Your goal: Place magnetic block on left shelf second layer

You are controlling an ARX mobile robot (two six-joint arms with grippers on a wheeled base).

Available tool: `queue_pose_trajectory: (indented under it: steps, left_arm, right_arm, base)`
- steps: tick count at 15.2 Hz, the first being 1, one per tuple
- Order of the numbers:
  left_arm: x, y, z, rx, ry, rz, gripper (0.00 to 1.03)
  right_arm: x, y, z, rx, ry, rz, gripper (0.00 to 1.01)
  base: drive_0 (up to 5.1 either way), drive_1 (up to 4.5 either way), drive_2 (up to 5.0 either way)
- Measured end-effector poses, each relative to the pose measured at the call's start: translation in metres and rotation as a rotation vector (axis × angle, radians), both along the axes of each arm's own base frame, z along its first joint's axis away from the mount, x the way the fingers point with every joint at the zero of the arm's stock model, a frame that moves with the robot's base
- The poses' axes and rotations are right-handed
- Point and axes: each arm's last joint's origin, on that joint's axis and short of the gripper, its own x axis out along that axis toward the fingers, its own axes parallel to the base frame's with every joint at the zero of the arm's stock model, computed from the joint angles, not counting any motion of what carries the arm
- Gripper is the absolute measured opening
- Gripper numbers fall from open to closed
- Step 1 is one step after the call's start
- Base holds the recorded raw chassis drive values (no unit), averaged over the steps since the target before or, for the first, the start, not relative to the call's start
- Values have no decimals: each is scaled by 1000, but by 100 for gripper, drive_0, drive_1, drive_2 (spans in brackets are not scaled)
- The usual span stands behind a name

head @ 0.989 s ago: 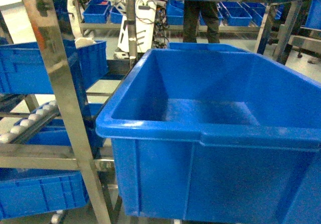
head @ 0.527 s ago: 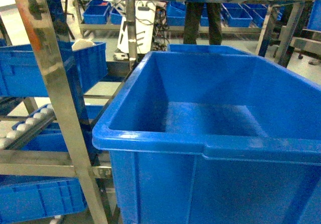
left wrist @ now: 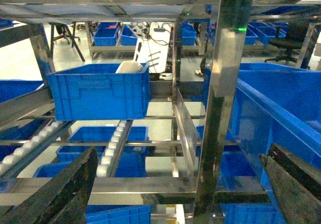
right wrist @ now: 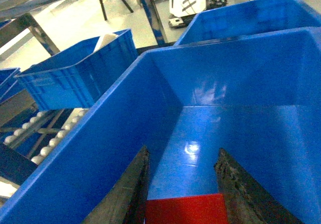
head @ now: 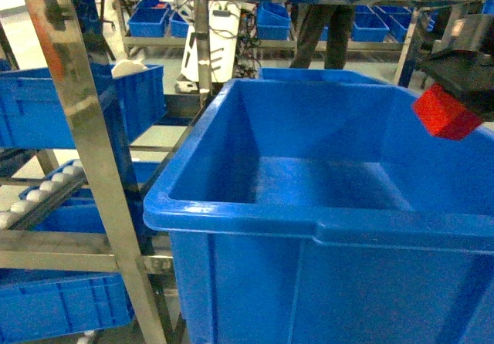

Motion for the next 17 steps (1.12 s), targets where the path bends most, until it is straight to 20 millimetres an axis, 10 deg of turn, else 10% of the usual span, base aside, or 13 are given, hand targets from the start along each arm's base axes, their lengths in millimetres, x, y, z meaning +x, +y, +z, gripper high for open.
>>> queue_pose_trajectory:
  steps: [5,7,11,17]
  left_arm:
    - [0,0,0,0,0,0,98]
    - [0,0,0,0,0,0,98]
    - [0,0,0,0,0,0,98]
    - [0,0,0,0,0,0,98]
  right_arm:
    - [37,18,-24,4,57,48,33]
    - [36,17,-30,-39,27,12,47]
    - [-60,-17,-10,-180,-246,-271,100]
    - [-150,-58,-6,-185,-218,-479,98]
  base:
    - [0,0,0]
    - [0,0,0]
    - [0,0,0]
    - [0,0,0]
